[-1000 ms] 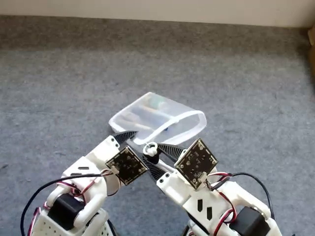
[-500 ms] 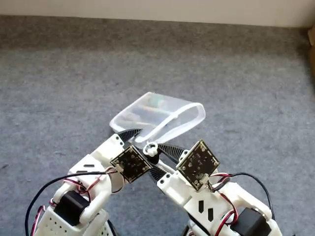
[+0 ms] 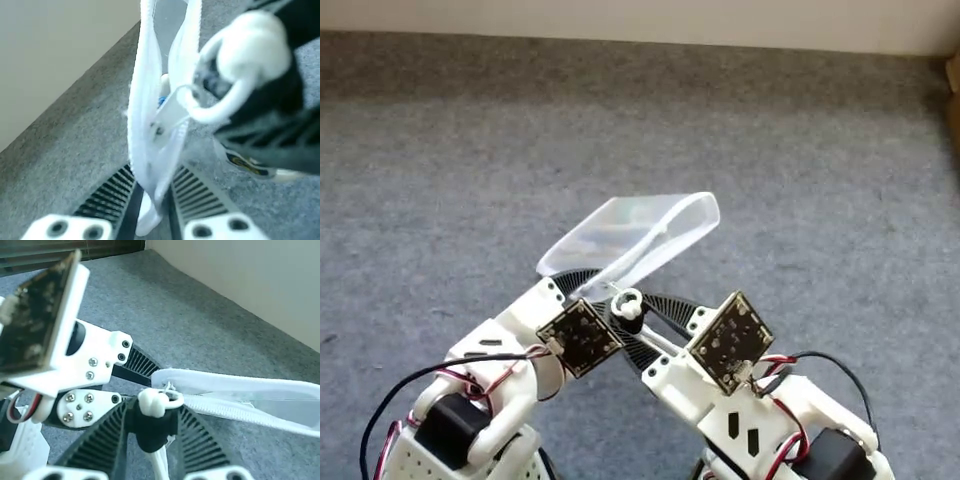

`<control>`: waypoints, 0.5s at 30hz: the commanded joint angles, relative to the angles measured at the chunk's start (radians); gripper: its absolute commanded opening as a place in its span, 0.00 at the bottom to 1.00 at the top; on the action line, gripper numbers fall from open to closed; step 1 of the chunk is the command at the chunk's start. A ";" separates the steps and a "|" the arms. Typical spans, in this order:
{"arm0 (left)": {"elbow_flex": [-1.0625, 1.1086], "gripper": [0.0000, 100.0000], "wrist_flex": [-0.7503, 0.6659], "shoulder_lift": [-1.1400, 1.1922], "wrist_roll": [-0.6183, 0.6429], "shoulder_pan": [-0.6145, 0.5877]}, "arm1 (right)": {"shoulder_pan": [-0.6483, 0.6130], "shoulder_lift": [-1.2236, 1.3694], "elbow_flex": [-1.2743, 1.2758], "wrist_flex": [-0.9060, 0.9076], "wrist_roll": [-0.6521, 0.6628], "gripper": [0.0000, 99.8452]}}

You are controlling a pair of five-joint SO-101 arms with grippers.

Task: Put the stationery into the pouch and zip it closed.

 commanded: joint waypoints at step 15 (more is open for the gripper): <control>-0.143 0.01 0.138 -0.010 -0.002 0.005 | 0.423 0.007 -0.068 -0.188 -0.006 0.00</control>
